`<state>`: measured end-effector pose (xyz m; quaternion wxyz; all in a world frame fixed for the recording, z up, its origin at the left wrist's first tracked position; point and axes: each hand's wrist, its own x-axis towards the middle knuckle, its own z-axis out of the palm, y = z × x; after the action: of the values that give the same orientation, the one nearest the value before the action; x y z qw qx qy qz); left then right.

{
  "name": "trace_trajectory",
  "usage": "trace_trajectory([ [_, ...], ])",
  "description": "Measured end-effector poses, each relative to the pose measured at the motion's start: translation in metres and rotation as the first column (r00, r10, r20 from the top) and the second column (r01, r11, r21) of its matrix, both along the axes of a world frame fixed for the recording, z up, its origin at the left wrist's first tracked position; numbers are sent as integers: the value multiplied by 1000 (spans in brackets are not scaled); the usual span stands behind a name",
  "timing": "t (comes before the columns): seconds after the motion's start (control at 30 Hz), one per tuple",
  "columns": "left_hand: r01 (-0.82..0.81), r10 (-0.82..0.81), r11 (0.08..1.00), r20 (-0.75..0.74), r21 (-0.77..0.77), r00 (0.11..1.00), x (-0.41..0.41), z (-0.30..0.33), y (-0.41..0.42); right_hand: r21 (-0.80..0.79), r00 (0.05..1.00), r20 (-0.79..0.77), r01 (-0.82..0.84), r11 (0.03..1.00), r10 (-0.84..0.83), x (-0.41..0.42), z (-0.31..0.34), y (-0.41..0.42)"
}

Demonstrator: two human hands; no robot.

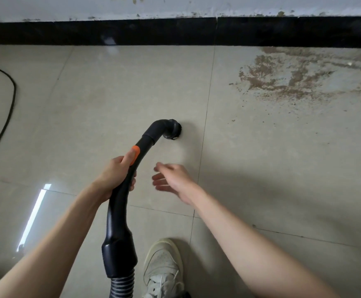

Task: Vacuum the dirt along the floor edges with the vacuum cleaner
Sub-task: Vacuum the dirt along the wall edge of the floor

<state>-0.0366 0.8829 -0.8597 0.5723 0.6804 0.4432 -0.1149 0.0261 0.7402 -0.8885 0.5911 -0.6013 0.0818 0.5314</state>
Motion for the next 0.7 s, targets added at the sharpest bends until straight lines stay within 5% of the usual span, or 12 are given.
trace_trajectory([
  [0.17, 0, 1, 1000, 26, -16, 1000, -4, -7, -15, -46, 997, 71, 33, 998, -30, 18, 0, 30],
  [0.33, -14, 15, 1000, 48, -25, 999, -7, -13, -11, 44, 954, -222, 217, 975, -202, 26, 0, 45],
  [0.7, 118, -118, 993, 77, 8, 990, 56, -27, -38, 23, 896, -234, 393, 919, -377, 78, -9, 13],
])
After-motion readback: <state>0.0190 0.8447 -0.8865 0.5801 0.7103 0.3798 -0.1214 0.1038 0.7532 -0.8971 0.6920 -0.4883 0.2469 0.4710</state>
